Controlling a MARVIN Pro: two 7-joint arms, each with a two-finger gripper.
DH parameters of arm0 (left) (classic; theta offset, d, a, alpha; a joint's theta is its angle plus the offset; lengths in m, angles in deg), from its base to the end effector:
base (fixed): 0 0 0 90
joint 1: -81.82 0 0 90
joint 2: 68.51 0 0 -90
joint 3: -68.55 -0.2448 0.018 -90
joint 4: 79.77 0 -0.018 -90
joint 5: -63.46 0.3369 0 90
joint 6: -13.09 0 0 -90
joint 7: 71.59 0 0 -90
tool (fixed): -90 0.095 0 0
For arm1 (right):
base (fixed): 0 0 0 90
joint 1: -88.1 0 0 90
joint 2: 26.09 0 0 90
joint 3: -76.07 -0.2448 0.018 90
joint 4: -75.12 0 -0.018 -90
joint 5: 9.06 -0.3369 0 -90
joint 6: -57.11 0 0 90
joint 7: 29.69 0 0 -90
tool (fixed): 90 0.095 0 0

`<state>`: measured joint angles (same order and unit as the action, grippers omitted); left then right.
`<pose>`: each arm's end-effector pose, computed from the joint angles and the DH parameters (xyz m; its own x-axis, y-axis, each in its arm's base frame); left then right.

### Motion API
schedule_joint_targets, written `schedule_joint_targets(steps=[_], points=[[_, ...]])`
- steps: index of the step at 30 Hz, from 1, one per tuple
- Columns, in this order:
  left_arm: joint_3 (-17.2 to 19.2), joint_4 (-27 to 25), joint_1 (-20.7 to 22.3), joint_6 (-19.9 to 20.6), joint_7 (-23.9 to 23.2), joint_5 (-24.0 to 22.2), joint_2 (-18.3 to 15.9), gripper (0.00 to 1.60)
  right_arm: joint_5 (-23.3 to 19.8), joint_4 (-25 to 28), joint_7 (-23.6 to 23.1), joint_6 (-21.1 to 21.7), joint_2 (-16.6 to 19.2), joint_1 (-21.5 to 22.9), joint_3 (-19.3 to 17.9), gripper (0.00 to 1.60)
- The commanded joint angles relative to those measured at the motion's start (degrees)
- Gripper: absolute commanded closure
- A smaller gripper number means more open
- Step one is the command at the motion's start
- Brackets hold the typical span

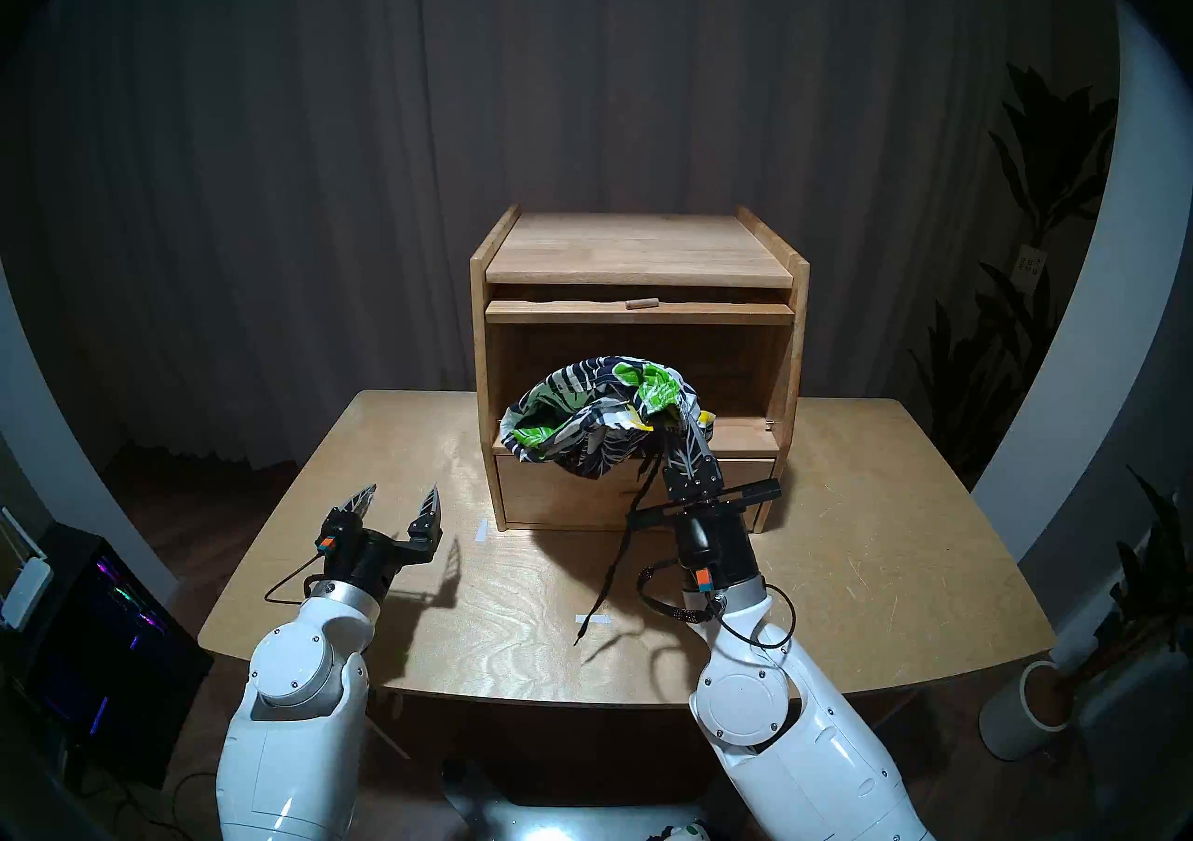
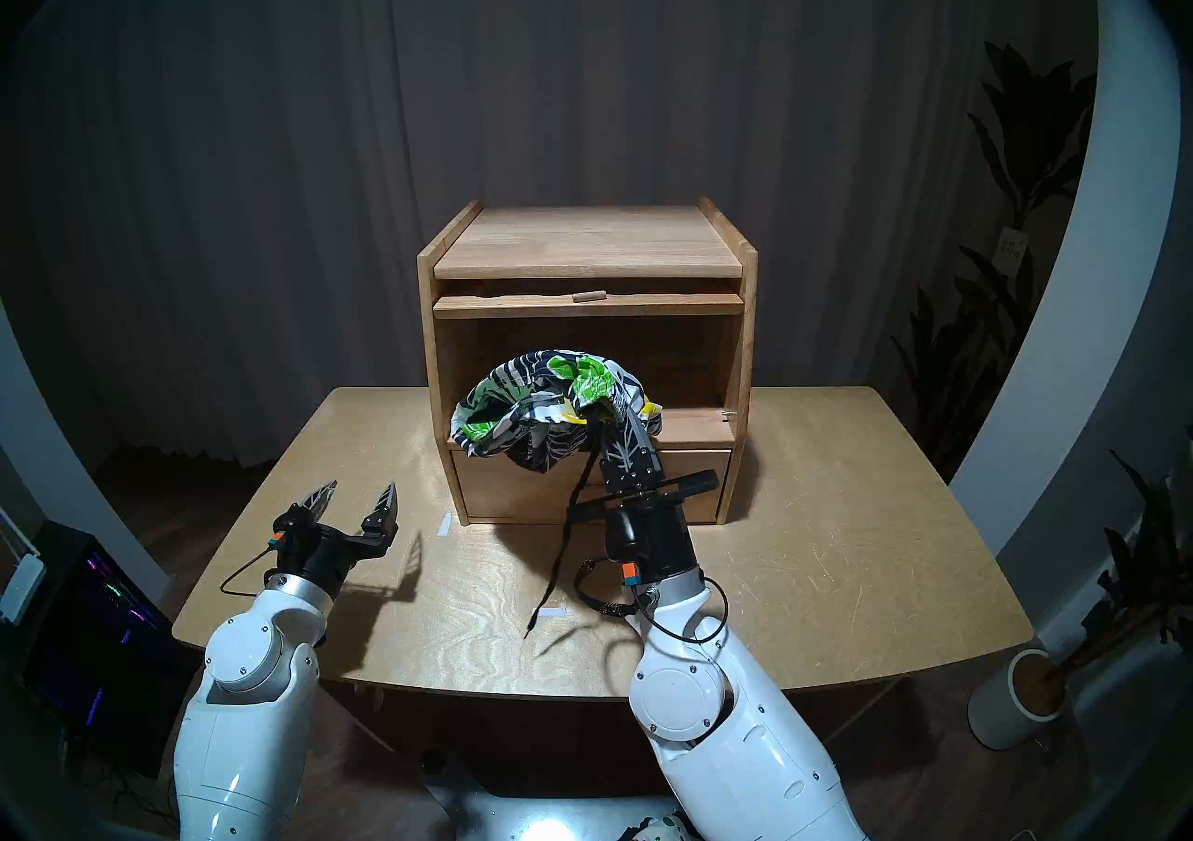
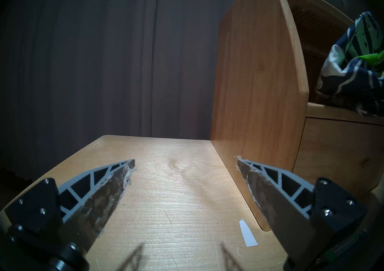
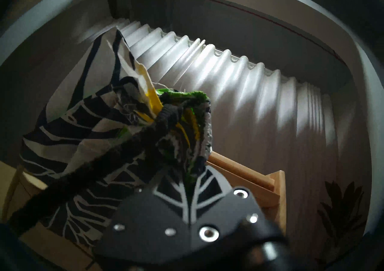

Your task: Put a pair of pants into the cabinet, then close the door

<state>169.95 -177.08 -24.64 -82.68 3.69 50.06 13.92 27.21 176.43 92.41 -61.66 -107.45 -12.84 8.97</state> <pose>0.3688 0.0916 -0.3000 0.0196 0.0556 0.9983 -0.0703 -0.9959 0.0569 0.3497 0.1228 -0.2129 -0.6449 0.3273 0.6907 -0.0819 -0.9281 0.3633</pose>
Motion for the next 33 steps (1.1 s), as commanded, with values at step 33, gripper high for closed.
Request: schedule_joint_targets(steps=[33], points=[[0.52,-1.33,0.83,-0.47,-0.40,0.16,0.26,0.00,-42.59,14.22,-22.28,37.54,-3.43,3.99,-8.16,1.60]])
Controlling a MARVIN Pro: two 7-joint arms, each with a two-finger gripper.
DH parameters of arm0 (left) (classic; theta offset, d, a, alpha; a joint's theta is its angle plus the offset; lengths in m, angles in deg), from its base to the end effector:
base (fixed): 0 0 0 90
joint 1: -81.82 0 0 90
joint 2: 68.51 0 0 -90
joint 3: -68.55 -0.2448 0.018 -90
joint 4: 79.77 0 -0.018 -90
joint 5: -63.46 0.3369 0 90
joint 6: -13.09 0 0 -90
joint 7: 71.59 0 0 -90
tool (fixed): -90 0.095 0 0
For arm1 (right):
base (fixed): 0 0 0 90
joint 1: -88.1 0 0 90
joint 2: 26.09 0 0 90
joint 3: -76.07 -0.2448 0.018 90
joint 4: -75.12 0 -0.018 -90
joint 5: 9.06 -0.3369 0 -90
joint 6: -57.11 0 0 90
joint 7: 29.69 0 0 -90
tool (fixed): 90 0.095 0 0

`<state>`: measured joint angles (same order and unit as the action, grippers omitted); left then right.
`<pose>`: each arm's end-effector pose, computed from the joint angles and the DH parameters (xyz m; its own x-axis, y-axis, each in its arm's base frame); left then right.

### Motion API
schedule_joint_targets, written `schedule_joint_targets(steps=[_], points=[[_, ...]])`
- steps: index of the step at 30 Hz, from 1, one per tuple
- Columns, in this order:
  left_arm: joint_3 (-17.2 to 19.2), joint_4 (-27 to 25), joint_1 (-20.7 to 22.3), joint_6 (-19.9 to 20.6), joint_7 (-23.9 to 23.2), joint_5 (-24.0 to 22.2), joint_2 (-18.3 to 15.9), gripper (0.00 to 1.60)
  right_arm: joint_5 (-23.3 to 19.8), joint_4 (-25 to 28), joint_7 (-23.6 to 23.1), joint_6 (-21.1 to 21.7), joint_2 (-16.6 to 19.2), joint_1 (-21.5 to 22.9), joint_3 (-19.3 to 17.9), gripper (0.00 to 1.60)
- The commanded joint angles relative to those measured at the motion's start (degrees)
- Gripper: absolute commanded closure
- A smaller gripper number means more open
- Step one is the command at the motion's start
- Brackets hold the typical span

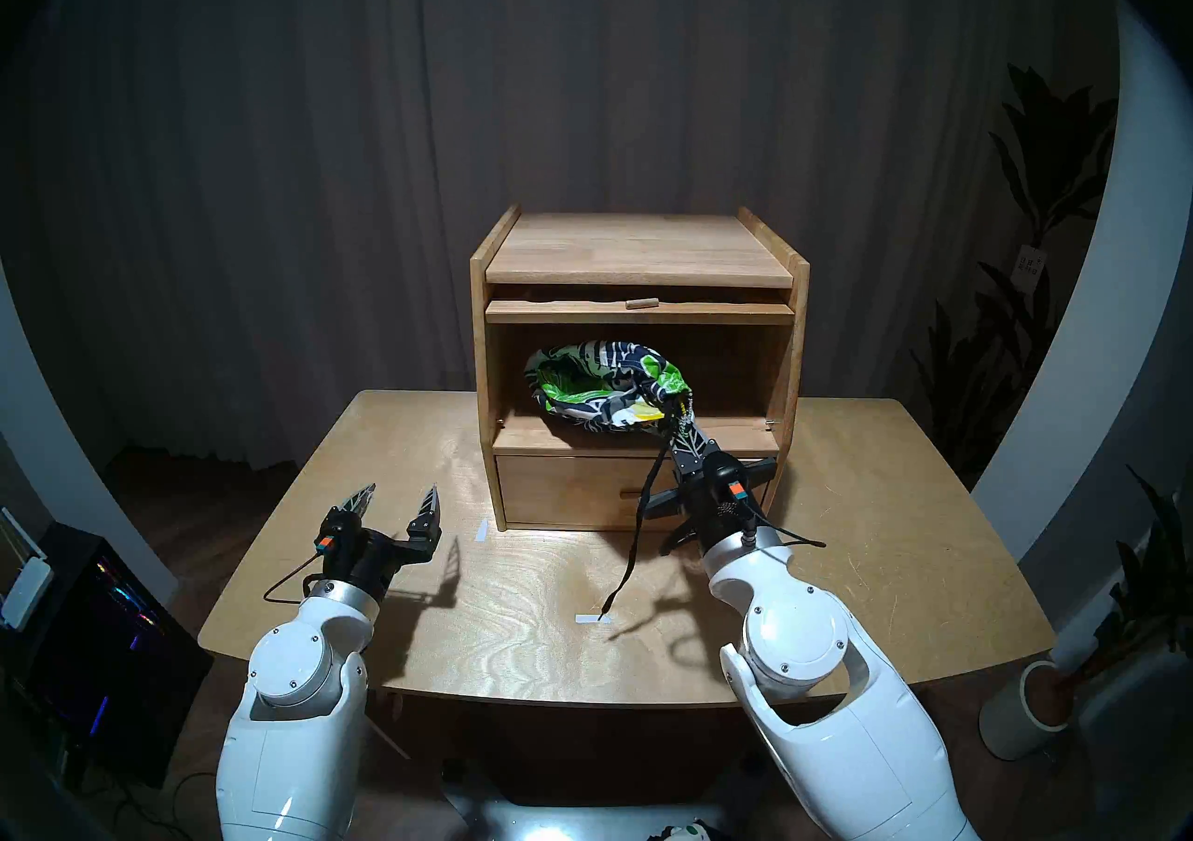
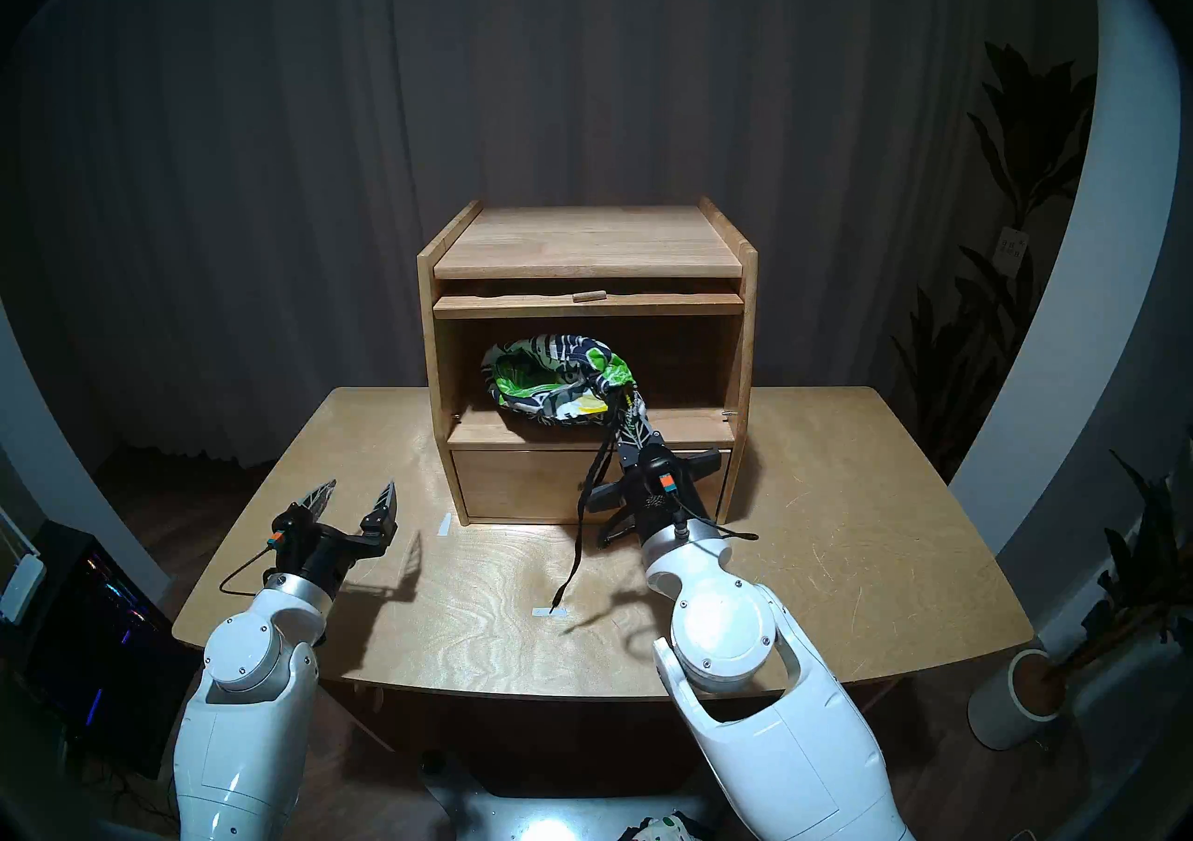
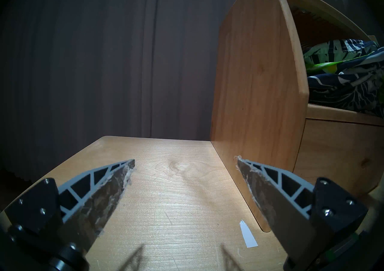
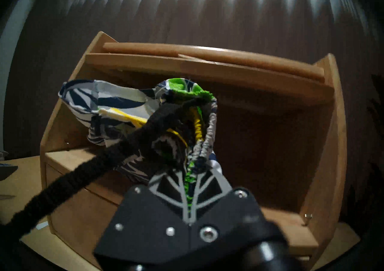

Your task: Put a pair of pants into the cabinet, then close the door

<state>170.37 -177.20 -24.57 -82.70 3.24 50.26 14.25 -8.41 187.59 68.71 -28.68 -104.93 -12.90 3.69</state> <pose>0.3688 0.0928 -0.2987 0.0153 0.0554 0.9983 -0.0706 -0.9959 0.0564 0.3786 0.0933 -0.1994 -0.1156 0.1013 0.9881 0.1899 -0.9742 0.1221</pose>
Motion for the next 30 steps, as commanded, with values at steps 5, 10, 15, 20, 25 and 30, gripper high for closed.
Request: schedule_joint_targets(steps=[5,10,15,20,25,30], points=[[0.13,-1.19,0.77,-0.44,-0.02,0.00,-0.03,0.00,-10.29,4.94,1.97,7.91,-8.06,7.74,-3.36,1.60],[0.18,-1.20,0.78,-0.44,-0.08,0.03,0.03,0.00,-10.62,6.50,2.46,12.66,-9.51,10.97,-2.32,1.60],[0.23,-1.28,0.76,-0.47,-0.11,0.09,0.11,0.00,-8.00,2.82,2.82,17.80,-10.88,13.17,-1.33,1.60],[0.28,-1.31,0.76,-0.47,-0.16,0.15,0.19,0.00,-7.76,-3.94,3.51,19.87,-12.33,16.36,-0.96,1.60],[0.33,-1.31,0.77,-0.46,-0.21,0.20,0.25,0.00,-7.15,-7.98,3.84,19.32,-13.53,19.29,-1.40,1.60],[0.37,-1.29,0.79,-0.45,-0.27,0.25,0.31,0.00,-7.21,-10.79,4.93,18.95,-14.79,22.83,-1.60,1.60]])
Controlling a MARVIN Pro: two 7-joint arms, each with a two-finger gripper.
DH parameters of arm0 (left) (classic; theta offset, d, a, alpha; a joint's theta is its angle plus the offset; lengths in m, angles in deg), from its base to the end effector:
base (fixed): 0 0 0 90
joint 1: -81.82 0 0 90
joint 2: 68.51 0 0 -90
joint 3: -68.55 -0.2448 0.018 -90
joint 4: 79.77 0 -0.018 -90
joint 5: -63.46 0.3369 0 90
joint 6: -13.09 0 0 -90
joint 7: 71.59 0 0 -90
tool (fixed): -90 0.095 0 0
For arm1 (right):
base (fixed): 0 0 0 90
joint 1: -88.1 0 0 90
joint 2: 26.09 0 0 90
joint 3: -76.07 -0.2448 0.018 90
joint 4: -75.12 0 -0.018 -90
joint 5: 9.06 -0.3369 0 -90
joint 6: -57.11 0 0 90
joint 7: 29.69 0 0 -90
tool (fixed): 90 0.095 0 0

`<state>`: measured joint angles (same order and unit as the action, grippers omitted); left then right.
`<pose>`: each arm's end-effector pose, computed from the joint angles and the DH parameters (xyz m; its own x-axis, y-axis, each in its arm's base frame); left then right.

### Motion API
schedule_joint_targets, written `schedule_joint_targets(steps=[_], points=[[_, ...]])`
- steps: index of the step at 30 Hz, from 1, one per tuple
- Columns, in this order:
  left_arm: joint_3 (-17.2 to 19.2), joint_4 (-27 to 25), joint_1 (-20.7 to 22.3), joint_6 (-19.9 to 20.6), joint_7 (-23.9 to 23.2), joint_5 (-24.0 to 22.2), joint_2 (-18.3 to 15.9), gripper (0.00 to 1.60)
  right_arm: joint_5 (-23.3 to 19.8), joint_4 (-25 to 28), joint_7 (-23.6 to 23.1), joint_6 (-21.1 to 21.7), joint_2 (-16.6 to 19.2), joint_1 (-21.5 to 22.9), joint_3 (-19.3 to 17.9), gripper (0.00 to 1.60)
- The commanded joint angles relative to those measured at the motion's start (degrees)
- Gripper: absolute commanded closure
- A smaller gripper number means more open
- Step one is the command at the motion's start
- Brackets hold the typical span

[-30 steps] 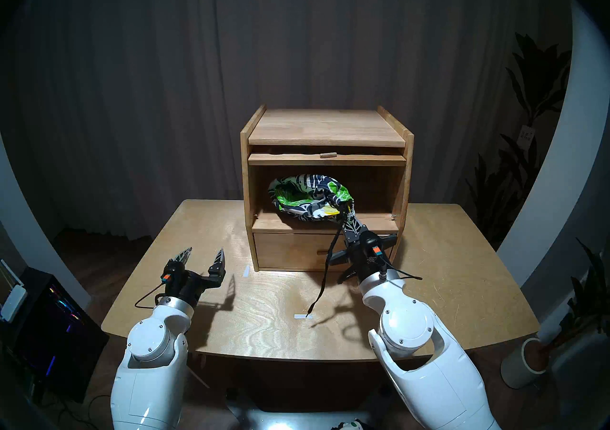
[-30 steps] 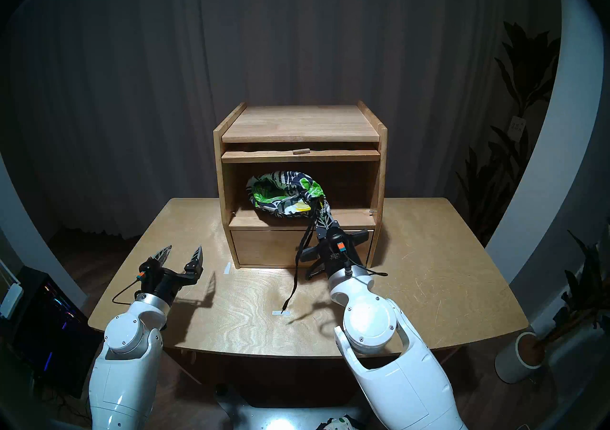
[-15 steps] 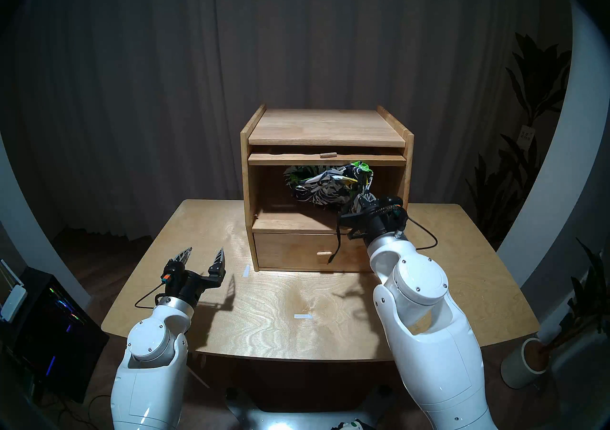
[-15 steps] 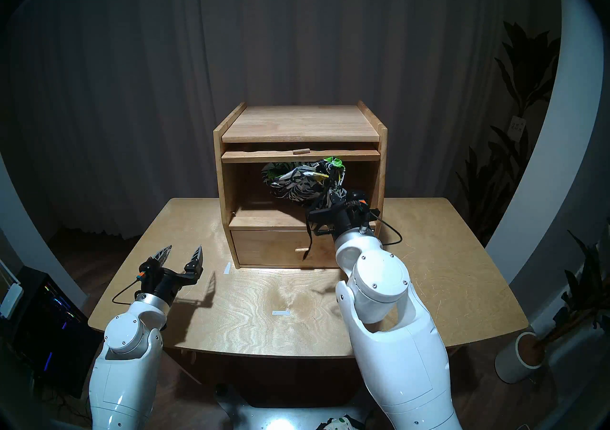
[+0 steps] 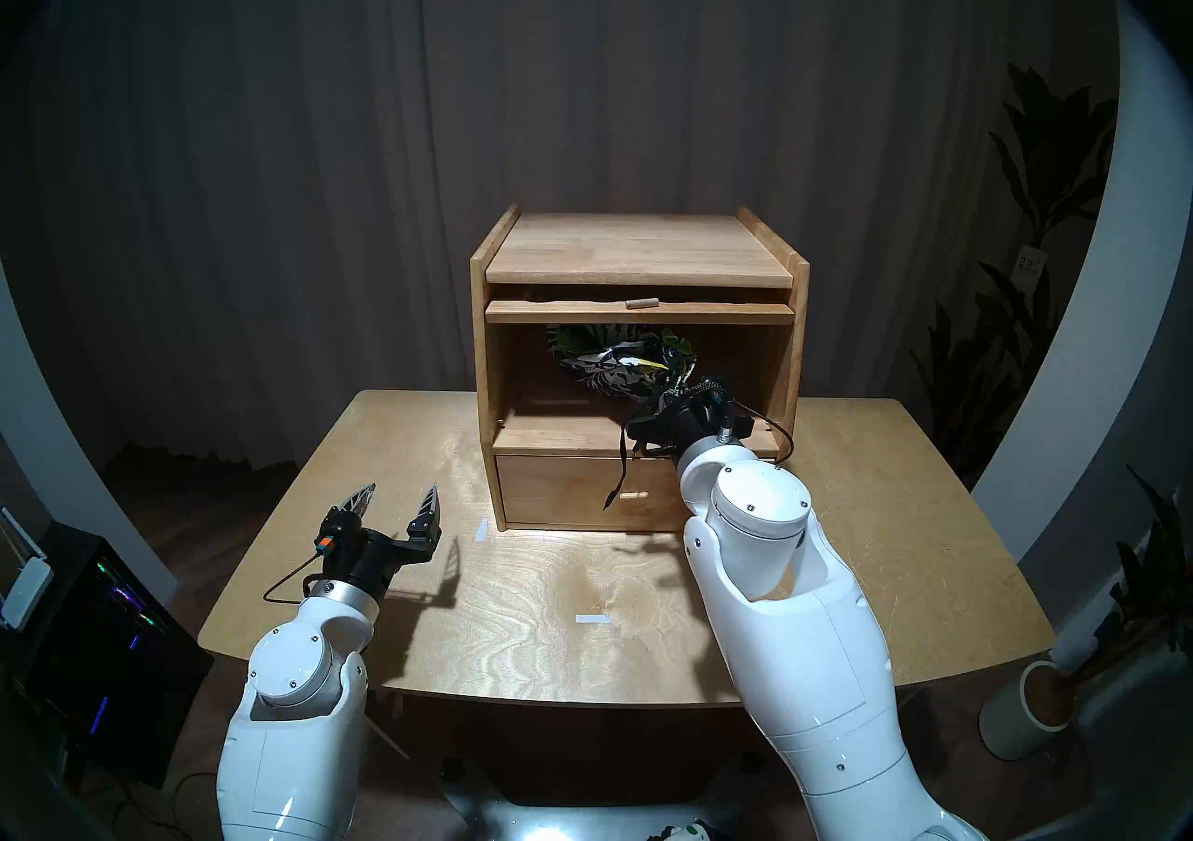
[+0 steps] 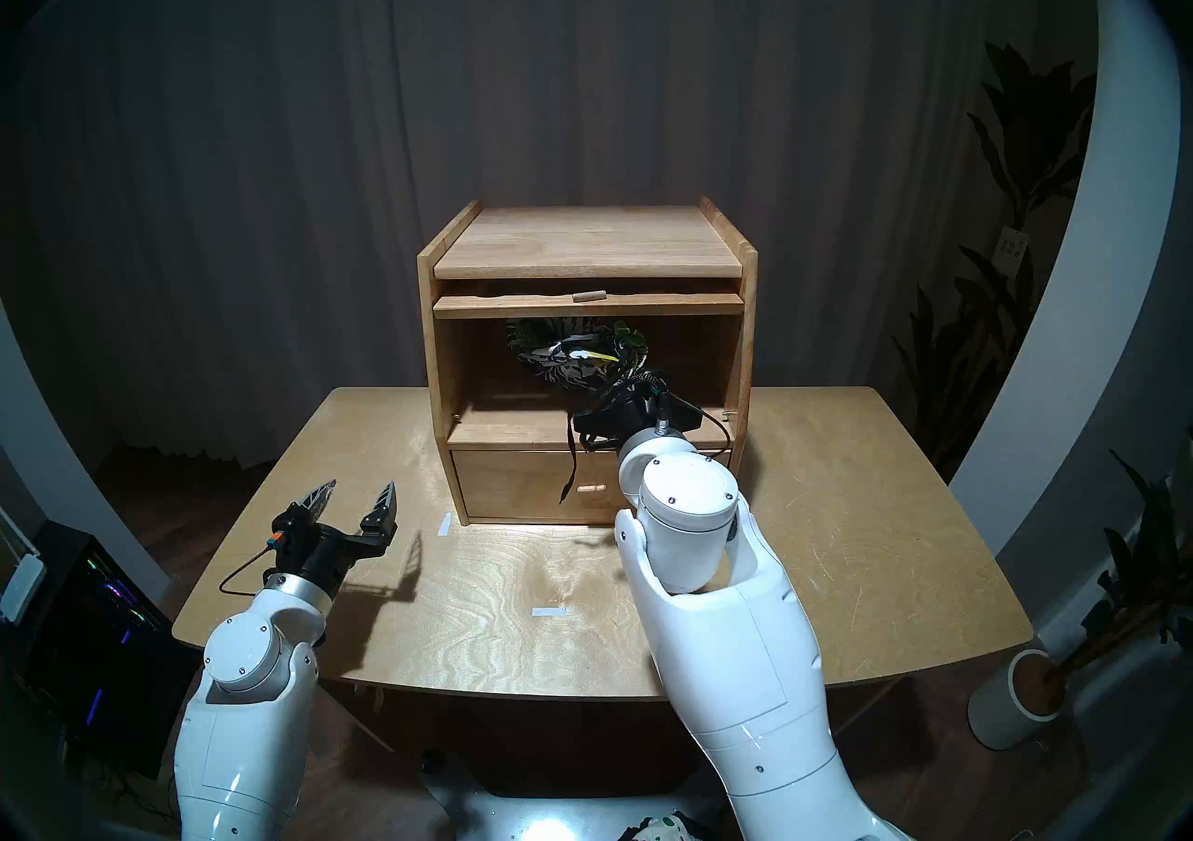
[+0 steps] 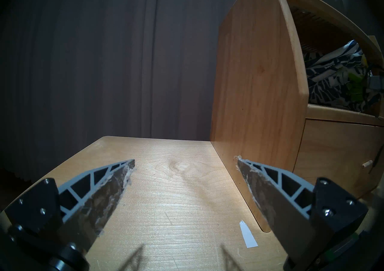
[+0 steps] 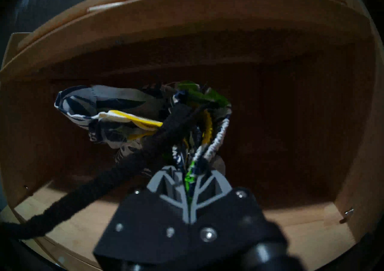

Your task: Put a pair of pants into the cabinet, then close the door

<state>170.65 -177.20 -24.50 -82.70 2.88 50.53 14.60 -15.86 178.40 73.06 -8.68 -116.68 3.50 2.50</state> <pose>0.3687 0.0932 -0.2985 0.0140 0.0554 0.9984 -0.0711 -0.9959 0.0563 0.4454 0.1113 -0.1623 0.1211 -0.0596 0.9908 0.1019 -0.9922 -0.0721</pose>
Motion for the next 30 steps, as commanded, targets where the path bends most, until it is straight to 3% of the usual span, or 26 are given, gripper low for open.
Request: schedule_joint_targets(steps=[1,4,6,10,16,24,30], points=[[0.11,-1.29,0.73,-0.45,0.09,-0.01,-0.03,0.00,0.56,-1.06,0.55,-1.73,-2.65,5.81,-0.35,1.60],[0.13,-1.29,0.73,-0.45,0.05,0.01,0.00,0.00,0.96,-3.74,1.41,-1.48,-3.70,8.93,-0.67,1.60],[0.15,-1.29,0.74,-0.45,0.04,0.03,0.02,0.00,1.59,-3.40,1.37,-2.25,-3.51,8.19,-0.87,1.60],[0.18,-1.32,0.74,-0.45,0.02,0.07,0.08,0.00,2.97,-8.42,2.01,-3.39,-3.46,12.20,-0.38,1.60],[0.23,-1.39,0.72,-0.45,0.02,0.15,0.17,0.00,4.50,-14.08,3.13,-7.32,-3.83,13.37,0.10,1.60],[0.30,-1.42,0.72,-0.43,-0.04,0.24,0.27,0.00,6.65,-15.30,3.14,-10.93,-2.26,13.10,2.09,1.60],[0.35,-1.42,0.74,-0.42,-0.10,0.30,0.34,0.00,7.72,-13.36,1.94,-9.65,0.04,13.07,2.80,1.60]])
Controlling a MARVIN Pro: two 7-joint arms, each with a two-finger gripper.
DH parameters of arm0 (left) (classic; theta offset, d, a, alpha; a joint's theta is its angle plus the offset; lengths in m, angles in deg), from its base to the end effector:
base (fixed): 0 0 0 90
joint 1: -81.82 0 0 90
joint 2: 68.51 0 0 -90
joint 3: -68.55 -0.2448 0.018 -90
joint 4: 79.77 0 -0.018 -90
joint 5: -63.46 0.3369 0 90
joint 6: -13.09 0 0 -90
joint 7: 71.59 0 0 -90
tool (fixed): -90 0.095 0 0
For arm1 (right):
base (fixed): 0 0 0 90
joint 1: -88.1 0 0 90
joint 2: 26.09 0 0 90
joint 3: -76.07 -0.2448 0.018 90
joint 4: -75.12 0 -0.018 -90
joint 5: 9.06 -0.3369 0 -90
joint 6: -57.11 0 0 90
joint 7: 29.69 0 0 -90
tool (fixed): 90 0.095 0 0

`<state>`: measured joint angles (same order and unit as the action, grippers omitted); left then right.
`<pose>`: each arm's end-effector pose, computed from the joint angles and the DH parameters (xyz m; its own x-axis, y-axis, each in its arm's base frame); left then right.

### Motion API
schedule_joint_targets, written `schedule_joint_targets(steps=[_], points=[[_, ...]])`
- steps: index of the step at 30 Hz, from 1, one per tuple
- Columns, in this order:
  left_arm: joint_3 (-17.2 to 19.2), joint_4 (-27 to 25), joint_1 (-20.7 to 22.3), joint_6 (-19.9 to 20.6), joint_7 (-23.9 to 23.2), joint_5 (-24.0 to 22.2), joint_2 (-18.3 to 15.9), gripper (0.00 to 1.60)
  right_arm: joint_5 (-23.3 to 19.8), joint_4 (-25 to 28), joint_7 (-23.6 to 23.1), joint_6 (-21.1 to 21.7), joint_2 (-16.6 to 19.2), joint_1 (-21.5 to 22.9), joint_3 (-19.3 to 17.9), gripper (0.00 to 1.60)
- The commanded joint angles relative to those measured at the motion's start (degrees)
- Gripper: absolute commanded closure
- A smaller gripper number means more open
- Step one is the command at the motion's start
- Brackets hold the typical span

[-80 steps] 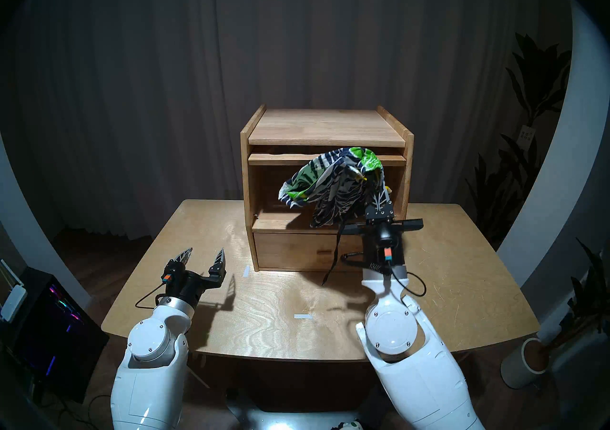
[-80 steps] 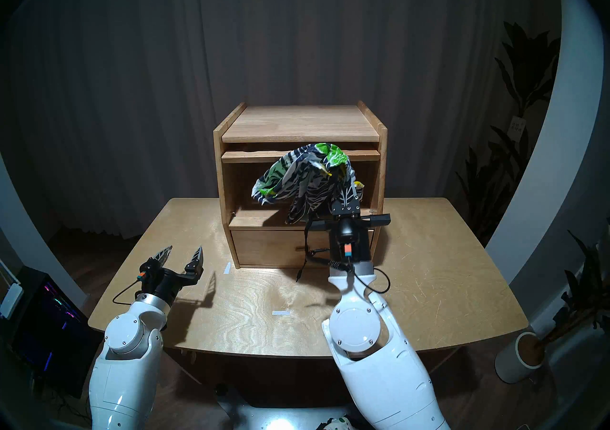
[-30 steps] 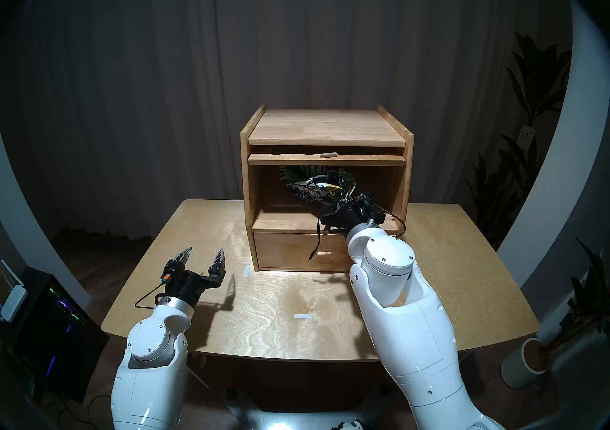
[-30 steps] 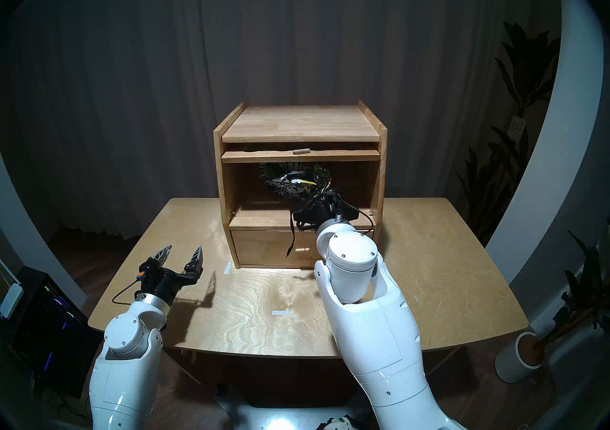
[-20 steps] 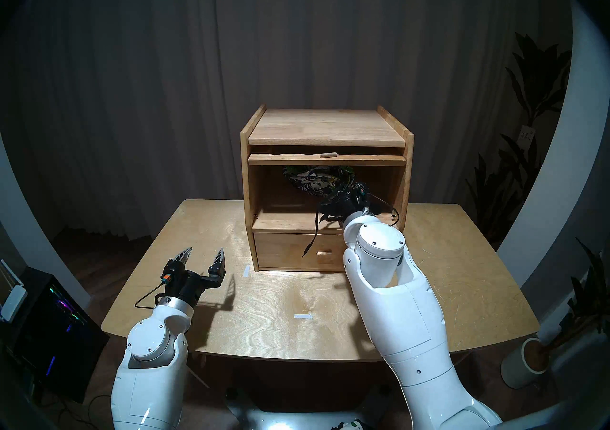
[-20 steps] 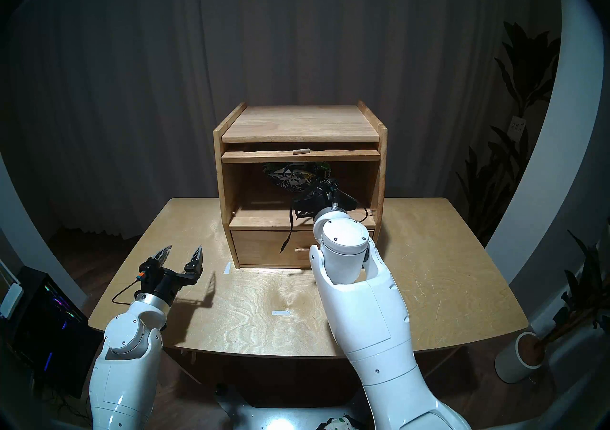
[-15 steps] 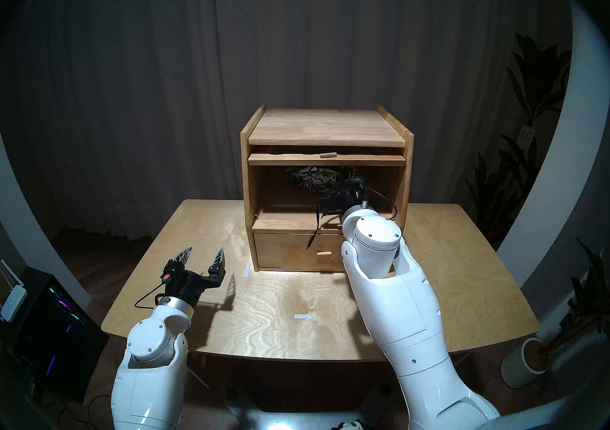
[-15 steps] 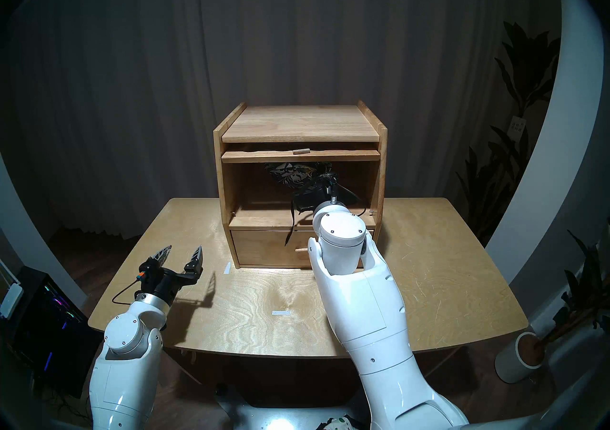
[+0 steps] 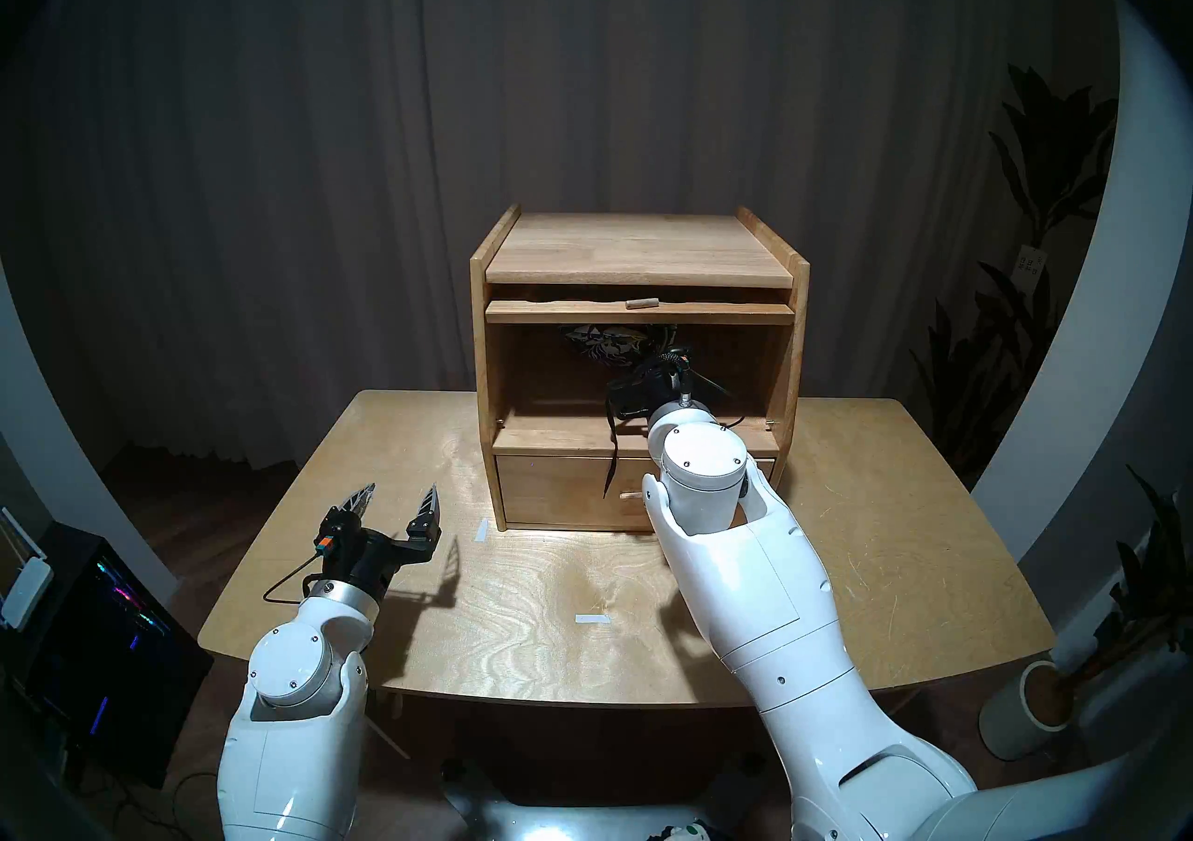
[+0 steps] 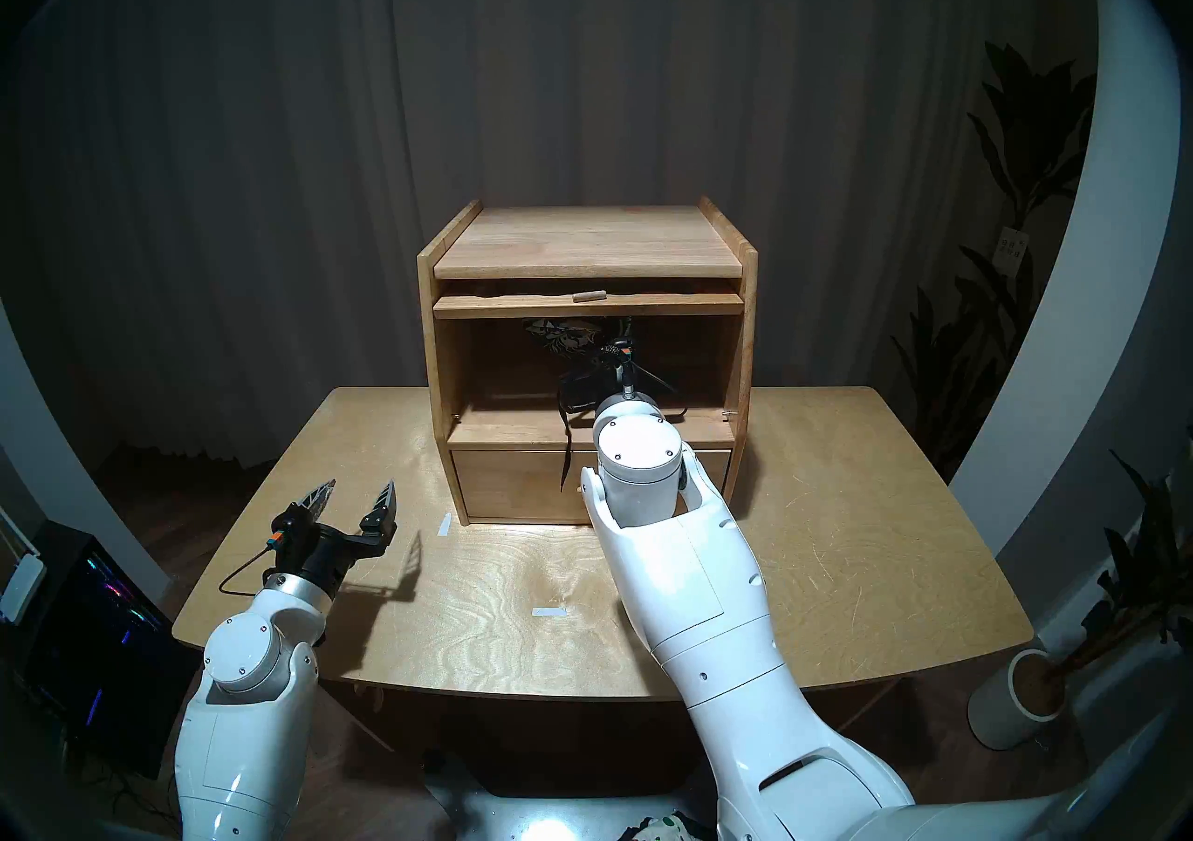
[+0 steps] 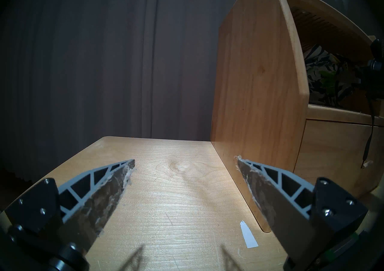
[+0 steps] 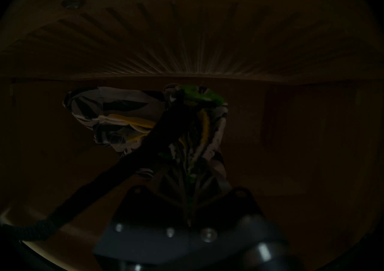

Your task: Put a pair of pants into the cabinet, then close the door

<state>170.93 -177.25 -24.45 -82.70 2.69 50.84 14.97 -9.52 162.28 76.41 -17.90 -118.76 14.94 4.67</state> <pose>0.3686 0.0937 -0.2982 0.0125 0.0549 0.9984 -0.0689 -0.9961 0.0556 0.4950 0.1299 -0.1656 0.0034 0.0459 0.9989 0.0447 -0.9980 0.0457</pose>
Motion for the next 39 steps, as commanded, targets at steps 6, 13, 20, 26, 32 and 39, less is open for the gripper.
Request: schedule_joint_targets(steps=[6,13,20,26,32,39], points=[[0.13,-1.37,0.72,-0.41,0.02,0.04,0.03,0.00,1.58,7.24,-3.60,5.63,5.36,-0.15,0.35,0.00],[0.19,-1.29,0.76,-0.40,-0.10,0.09,0.09,0.00,1.22,12.31,-4.79,11.13,7.75,-4.13,-0.93,0.00],[0.24,-1.13,0.83,-0.37,-0.24,0.12,0.13,0.00,1.57,16.72,-5.97,11.65,8.66,-7.40,0.17,0.00],[0.30,-1.20,0.83,-0.39,-0.30,0.18,0.21,0.00,0.23,21.09,-6.14,12.72,8.49,-9.77,-0.11,0.00],[0.36,-1.30,0.81,-0.38,-0.31,0.25,0.31,0.00,-2.13,25.95,-6.81,17.55,7.09,-11.66,0.43,1.60],[0.42,-1.41,0.78,-0.34,-0.31,0.36,0.43,0.00,-1.39,23.28,-6.26,17.71,6.77,-9.77,2.10,1.60]])
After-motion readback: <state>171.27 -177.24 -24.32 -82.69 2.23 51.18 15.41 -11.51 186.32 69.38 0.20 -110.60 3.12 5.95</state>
